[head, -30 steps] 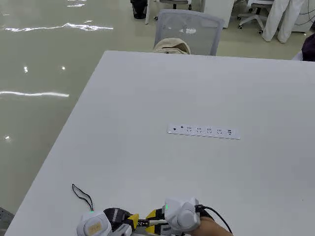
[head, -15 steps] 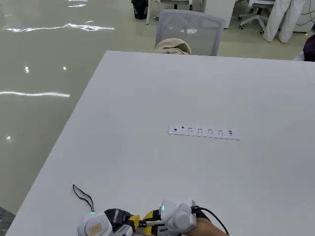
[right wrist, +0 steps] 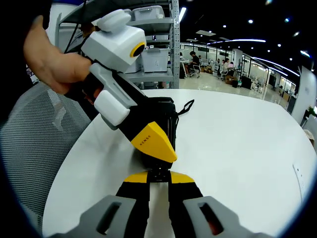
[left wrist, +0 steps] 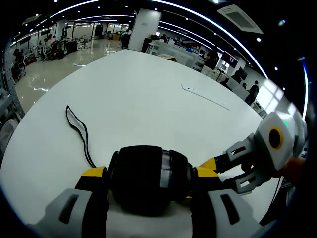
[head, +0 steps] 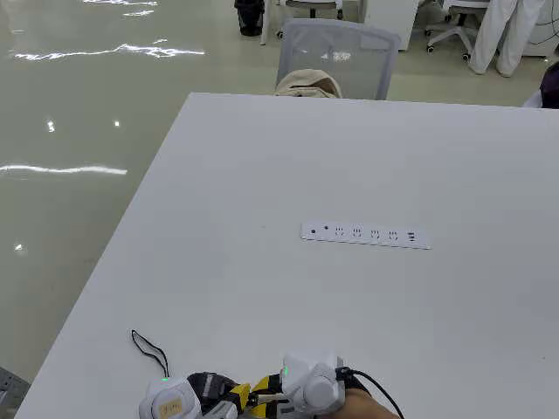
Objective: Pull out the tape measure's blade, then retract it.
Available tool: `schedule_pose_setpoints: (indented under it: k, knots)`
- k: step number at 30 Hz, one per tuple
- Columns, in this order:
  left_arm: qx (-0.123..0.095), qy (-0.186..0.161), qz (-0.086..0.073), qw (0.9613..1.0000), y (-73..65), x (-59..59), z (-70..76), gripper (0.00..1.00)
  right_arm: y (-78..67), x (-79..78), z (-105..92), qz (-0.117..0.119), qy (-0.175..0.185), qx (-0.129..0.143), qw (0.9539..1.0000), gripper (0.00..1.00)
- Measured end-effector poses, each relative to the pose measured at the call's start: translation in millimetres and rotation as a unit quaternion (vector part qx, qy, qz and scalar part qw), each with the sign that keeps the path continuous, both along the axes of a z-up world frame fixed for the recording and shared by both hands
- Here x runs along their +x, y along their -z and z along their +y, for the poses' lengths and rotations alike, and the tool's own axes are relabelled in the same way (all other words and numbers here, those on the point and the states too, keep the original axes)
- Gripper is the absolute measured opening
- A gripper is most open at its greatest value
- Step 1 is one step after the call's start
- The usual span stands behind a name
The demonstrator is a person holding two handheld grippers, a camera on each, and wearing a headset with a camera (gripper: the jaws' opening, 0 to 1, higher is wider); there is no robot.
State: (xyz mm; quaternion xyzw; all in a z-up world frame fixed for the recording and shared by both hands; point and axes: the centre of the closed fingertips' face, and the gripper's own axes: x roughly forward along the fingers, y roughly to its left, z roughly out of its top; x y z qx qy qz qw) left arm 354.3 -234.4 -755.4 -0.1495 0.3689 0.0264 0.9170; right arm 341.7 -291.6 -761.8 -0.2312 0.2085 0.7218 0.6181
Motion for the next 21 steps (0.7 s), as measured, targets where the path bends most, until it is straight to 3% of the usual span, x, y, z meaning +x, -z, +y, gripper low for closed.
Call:
schedule_pose_setpoints:
  k: [21]
  knots:
    - [-0.004, 0.0, -0.001, 1.0, -0.1, 0.1, -0.1, 0.65, 2.0, -0.8, 6.2, 0.006, 0.005, 0.0, 1.0, 0.12]
